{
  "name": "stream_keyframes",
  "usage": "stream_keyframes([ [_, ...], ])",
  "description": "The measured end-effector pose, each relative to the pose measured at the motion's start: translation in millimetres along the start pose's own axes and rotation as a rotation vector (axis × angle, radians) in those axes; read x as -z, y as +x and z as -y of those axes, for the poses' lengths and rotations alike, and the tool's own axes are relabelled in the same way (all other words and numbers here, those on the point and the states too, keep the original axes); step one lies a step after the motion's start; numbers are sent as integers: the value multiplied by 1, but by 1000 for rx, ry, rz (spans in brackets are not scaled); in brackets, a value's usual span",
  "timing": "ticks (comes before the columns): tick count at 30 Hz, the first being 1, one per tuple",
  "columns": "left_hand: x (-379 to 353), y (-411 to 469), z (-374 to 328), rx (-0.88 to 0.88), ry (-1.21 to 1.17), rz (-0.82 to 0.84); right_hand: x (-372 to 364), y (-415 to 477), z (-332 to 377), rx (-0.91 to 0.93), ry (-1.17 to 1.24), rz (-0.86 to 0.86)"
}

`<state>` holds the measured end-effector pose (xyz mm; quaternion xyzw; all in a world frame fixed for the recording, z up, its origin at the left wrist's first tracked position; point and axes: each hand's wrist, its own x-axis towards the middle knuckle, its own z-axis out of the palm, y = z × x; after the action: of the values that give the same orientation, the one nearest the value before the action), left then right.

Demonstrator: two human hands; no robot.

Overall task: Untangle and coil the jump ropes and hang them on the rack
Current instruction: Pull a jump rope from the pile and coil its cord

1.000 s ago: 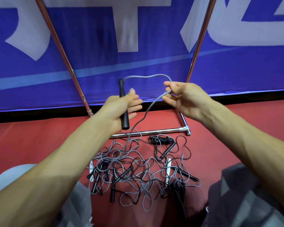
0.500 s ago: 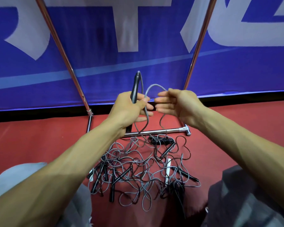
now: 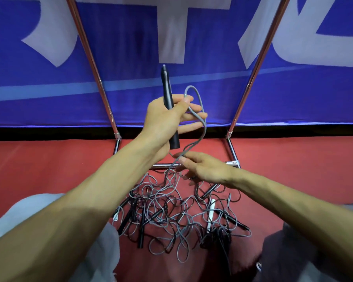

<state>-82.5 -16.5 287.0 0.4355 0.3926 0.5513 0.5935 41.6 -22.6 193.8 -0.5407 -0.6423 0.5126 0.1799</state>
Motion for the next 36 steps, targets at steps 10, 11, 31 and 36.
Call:
stream_keyframes([
  [10,4,4,0,-22,17,-35,10,-9,19,29,330,12],
  [11,5,6,1,-18,55,-46,13,-11,22,42,351,3],
  [31,-5,-4,44,60,556,337,89,-27,44,51,1062,-437],
  [36,-9,4,41,-36,372,134,89,-30,43,40,820,-446],
])
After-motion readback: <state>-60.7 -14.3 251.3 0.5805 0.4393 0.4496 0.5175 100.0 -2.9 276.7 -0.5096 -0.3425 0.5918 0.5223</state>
